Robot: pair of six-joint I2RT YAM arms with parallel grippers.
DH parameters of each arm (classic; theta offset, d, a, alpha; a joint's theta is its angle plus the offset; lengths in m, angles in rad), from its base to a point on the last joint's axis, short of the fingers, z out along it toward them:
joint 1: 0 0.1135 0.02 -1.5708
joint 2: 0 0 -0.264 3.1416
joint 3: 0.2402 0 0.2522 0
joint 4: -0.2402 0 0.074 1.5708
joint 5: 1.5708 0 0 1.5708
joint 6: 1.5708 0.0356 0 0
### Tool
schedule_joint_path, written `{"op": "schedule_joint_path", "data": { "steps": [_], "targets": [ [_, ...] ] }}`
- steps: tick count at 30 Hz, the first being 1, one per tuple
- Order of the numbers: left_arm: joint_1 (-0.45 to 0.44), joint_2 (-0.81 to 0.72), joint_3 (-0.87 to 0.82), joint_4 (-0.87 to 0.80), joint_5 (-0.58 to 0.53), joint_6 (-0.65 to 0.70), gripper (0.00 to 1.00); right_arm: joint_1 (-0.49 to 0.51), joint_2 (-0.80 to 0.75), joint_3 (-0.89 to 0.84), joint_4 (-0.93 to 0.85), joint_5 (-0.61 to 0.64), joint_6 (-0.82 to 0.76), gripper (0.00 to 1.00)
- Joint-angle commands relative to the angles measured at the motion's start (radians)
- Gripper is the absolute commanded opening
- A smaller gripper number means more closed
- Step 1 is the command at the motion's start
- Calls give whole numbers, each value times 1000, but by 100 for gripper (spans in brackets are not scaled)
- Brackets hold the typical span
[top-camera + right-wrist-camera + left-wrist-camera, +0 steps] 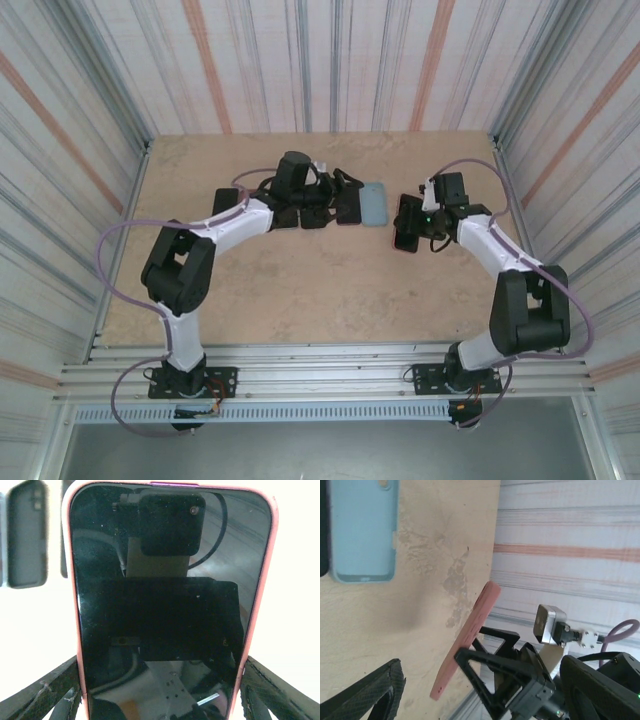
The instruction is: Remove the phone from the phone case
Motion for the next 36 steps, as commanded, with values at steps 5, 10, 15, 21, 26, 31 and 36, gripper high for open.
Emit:
{"op": "schedule_joint_path", "data": {
  "steps": [5, 10, 15, 21, 26, 31, 36],
  "targets": [
    [-57, 21, 180, -290, -57, 402, 76, 35, -116, -19, 71, -104, -71, 54],
    [-96, 36, 249, -361, -88, 511, 72, 46, -140, -5, 47, -132, -67, 52],
    [-122, 57, 273, -377, -92, 542, 68, 60, -163, 5, 38, -144, -64, 51],
    [-129, 88, 291, -353, -87, 521, 53, 73, -175, 11, 30, -167, -69, 50],
    [-132, 109, 326, -344, -88, 504, 45, 92, -162, 32, 2, -183, -92, 49],
    [-135, 115, 327, -338, -82, 489, 35, 101, -154, 49, -14, -188, -99, 49],
    [-140, 113, 325, -329, -76, 476, 26, 101, -149, 63, -26, -195, -102, 49]
  ]
}}
